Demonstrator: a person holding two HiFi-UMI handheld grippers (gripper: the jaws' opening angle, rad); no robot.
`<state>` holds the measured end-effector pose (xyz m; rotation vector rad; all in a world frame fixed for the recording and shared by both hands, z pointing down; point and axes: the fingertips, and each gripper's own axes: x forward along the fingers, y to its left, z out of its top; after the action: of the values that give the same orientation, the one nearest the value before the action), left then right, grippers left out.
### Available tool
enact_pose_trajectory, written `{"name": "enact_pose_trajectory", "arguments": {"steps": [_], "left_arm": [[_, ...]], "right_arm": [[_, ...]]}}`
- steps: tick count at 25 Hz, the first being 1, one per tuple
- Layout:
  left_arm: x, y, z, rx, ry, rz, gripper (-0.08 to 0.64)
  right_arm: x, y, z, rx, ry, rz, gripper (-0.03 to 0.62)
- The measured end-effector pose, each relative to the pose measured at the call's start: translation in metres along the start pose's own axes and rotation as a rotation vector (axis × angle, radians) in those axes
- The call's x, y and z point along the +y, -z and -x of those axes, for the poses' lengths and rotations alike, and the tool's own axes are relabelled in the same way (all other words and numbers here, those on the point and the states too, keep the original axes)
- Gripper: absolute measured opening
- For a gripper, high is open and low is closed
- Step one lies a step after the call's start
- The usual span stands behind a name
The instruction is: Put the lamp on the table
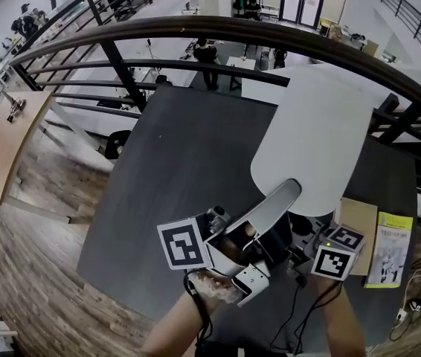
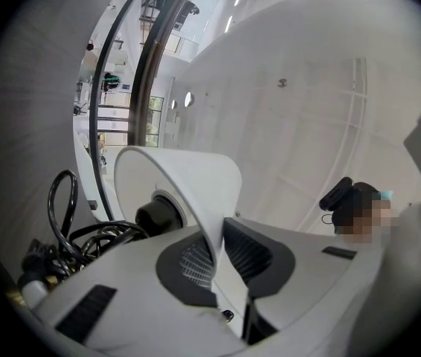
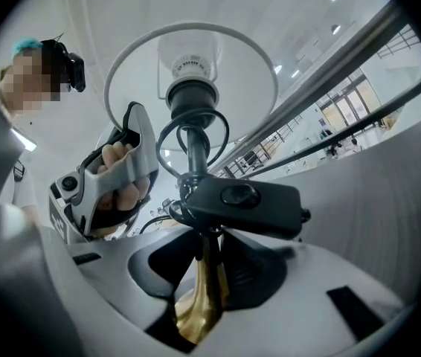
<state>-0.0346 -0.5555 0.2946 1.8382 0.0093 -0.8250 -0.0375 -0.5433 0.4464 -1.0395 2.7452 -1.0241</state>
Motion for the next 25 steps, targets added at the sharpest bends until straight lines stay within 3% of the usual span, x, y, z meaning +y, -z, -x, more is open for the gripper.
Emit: {"name": "enact_pose_trajectory", "arguments": {"steps": [11,25], "left_arm": [[0.034,-0.01,-0.009,0.02,0.046,-0.011,0.054],[0.056,-0.01,-0.002,0.017,0.032,0.004,0.061]], "right_arm": [[-0.043,-0.007,-0.011,-0.012,0.029,0.044,0.114],[-0.064,0.002,-0.017,-0.024,0.045,0.057,0.114]]}}
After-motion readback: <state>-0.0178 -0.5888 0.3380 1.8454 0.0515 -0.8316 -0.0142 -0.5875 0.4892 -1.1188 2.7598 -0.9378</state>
